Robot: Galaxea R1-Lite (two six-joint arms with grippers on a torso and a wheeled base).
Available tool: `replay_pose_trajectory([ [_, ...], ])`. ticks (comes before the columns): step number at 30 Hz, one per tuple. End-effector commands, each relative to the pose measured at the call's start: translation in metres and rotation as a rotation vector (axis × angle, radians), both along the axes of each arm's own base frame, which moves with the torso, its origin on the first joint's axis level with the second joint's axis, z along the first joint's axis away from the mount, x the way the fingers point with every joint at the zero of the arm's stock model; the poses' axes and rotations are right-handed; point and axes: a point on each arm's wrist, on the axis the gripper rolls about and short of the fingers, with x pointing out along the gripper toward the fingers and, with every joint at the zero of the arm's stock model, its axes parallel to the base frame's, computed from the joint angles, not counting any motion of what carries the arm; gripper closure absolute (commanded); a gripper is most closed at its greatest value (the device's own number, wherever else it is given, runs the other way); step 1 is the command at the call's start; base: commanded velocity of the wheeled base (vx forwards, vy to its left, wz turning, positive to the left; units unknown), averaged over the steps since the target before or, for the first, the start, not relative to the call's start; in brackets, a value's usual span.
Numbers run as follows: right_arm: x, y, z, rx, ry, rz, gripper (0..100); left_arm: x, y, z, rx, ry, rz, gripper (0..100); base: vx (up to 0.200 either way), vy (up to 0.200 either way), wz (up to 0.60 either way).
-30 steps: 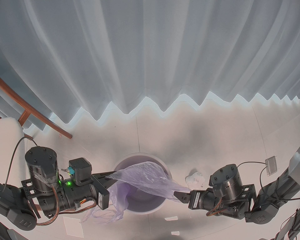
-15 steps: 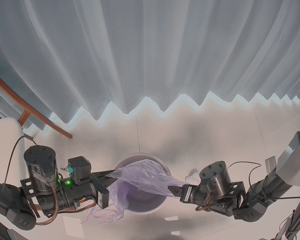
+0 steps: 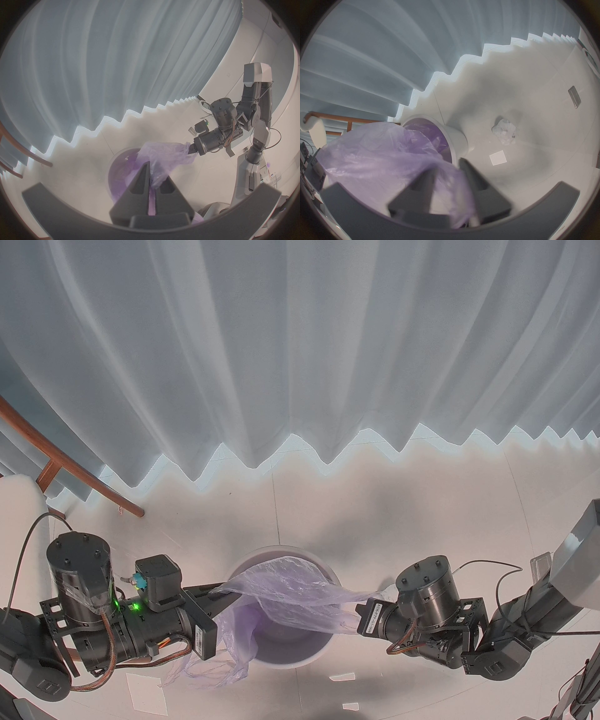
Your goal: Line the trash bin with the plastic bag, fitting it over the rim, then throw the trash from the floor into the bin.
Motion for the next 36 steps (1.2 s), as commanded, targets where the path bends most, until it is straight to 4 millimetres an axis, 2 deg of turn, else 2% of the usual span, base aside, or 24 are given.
replay_pose_trajectory([
  [1,-0.002,-0.002,0.010,0.019,-0.026,0.000,100,0.000,0.000,0.000,0.000,0.001,-0.001,100,0.000,0.000,0.00],
  [4,-0.005,-0.005,0.019,0.032,-0.047,0.000,100,0.000,0.000,-0.001,0.002,0.001,-0.002,100,0.000,0.000,0.00],
  [15,-0.008,-0.011,0.027,0.037,-0.073,-0.027,100,0.000,-0.004,-0.003,0.010,0.008,-0.016,100,0.000,0.000,0.00],
  [16,-0.011,-0.014,0.034,0.053,-0.089,-0.027,100,0.000,-0.008,-0.007,0.022,0.022,-0.032,100,0.000,0.000,0.00],
  [25,-0.011,-0.041,0.045,0.061,-0.115,-0.087,100,0.000,-0.020,-0.013,0.029,0.034,-0.073,100,0.000,0.000,0.00],
  [26,-0.011,-0.042,0.045,0.059,-0.114,-0.087,100,0.001,-0.021,-0.014,0.031,0.036,-0.073,0,0.000,0.000,0.00],
  [32,-0.023,-0.053,0.038,0.042,-0.092,-0.091,100,-0.003,-0.021,-0.017,0.025,0.063,-0.102,0,0.000,0.000,0.00],
  [35,-0.024,-0.055,0.037,0.054,-0.102,-0.093,100,-0.005,-0.016,-0.015,0.016,0.069,-0.086,0,0.000,0.000,0.00],
  [36,-0.026,-0.056,0.038,0.062,-0.110,-0.093,100,-0.011,-0.008,-0.012,-0.001,0.071,-0.072,0,0.000,0.000,0.00],
])
